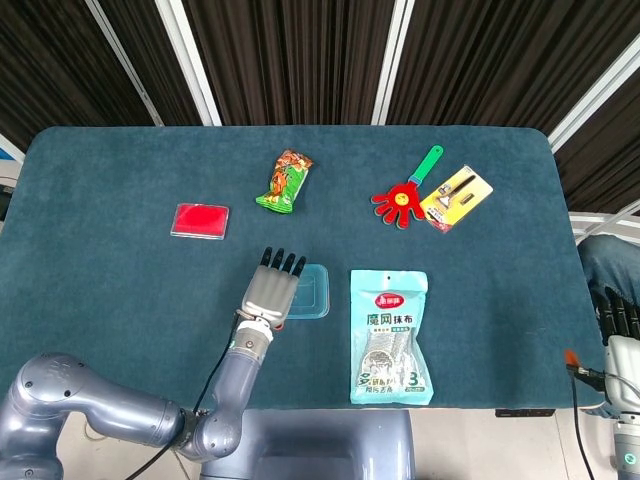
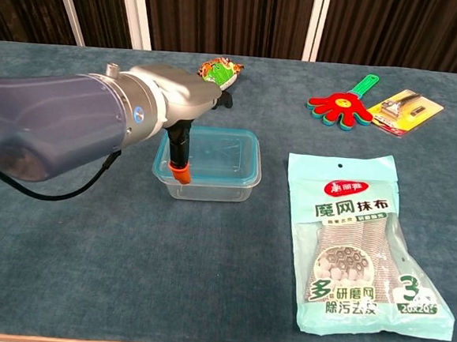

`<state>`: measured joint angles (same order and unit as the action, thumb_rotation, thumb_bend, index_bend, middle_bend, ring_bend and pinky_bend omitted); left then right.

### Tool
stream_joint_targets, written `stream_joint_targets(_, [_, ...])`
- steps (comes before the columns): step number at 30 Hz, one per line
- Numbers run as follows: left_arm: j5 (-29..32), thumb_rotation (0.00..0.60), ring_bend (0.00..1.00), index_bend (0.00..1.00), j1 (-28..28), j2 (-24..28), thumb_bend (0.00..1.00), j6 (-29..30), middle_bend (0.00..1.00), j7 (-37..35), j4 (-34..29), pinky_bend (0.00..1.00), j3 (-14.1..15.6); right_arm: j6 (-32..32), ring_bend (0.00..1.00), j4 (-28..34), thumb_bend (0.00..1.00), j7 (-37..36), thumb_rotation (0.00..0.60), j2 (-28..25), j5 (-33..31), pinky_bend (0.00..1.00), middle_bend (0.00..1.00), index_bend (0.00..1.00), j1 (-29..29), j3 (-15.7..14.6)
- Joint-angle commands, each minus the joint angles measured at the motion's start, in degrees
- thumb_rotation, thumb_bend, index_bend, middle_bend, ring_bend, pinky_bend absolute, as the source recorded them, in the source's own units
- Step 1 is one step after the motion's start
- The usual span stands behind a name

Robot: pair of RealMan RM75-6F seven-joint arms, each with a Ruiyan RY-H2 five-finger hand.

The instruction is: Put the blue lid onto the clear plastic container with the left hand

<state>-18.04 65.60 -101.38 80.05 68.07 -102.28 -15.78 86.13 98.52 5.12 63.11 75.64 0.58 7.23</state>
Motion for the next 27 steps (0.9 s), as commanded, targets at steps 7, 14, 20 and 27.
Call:
stream_joint_targets(7, [-5.4,0.600,0.04,0.13,-1.7,3.0,0.08,2.3,0.13,-1.7,-5.6,0.08,2.0,0.4,0.00,0.1,0.34,1.3,0.600,0.5,-0.9,0.00,0.01,0.00,-0.2,0.3])
stream_joint_targets(14, [-9.5,0.600,0.10,0.31,-3.2,4.8,0.29,1.0,0.28,-5.8,-6.5,0.13,1.8,0.5,0.00,0.3,0.34,1.3,0.600,0.4,-0.9,0.00,0.01,0.00,-0.1,0.4])
stream_joint_targets(20, [-11.1,0.600,0.14,0.45,-4.0,5.4,0.38,-1.0,0.38,-8.5,-5.1,0.16,2.1,0.4,0.00,0.4,0.34,1.1,0.600,0.4,-0.7,0.00,0.01,0.00,-0.2,0.3])
stream_joint_targets(27, [-11.2,0.600,0.22,0.56,-5.0,5.5,0.49,-4.3,0.52,-12.9,-1.1,0.19,0.9,0.3,0.00,0.3,0.34,0.6,0.600,0.4,-0.6,0.00,0.01,0.00,-0.3,0.2])
